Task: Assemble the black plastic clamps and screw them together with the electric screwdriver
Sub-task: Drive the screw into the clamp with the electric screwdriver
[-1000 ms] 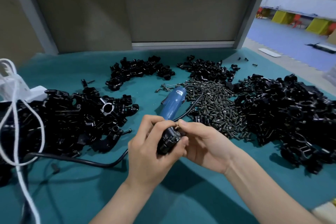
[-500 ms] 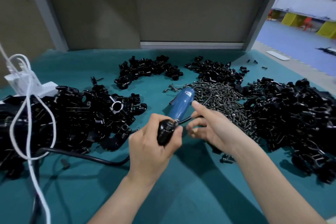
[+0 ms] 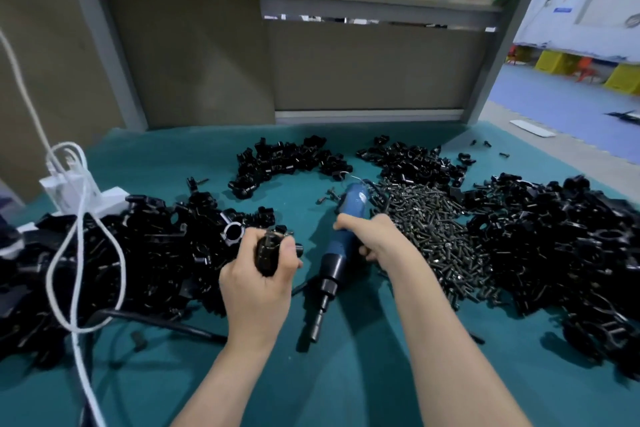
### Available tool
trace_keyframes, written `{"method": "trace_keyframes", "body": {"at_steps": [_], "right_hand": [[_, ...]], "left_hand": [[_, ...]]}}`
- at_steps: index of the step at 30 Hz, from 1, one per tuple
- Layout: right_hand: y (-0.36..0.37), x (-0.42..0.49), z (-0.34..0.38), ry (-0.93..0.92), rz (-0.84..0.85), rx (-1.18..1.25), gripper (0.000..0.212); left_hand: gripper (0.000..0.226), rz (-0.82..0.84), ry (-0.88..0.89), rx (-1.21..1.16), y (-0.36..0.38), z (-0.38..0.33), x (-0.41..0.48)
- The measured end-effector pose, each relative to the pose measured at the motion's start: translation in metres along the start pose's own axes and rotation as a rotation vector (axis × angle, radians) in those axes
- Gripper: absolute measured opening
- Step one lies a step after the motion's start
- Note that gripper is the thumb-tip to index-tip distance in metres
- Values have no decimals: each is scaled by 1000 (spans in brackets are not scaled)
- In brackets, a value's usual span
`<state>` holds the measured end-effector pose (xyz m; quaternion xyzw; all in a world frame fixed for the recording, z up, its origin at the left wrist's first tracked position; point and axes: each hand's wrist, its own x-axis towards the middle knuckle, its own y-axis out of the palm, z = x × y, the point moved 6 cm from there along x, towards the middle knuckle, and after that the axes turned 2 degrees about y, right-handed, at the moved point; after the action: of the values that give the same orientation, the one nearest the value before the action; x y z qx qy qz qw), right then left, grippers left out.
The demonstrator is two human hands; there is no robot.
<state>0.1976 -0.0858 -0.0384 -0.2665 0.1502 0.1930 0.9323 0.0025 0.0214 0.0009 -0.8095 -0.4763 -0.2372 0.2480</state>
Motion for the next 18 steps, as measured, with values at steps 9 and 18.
{"method": "trace_keyframes", "body": {"at_steps": [9, 18], "right_hand": [[-21, -30, 52, -268, 848, 1690, 69], [-50, -42, 88, -515, 675, 1715, 31]], "left_hand": [[36, 39, -93, -29, 5, 12, 0], [27, 320, 6, 167, 26, 6, -5]]}}
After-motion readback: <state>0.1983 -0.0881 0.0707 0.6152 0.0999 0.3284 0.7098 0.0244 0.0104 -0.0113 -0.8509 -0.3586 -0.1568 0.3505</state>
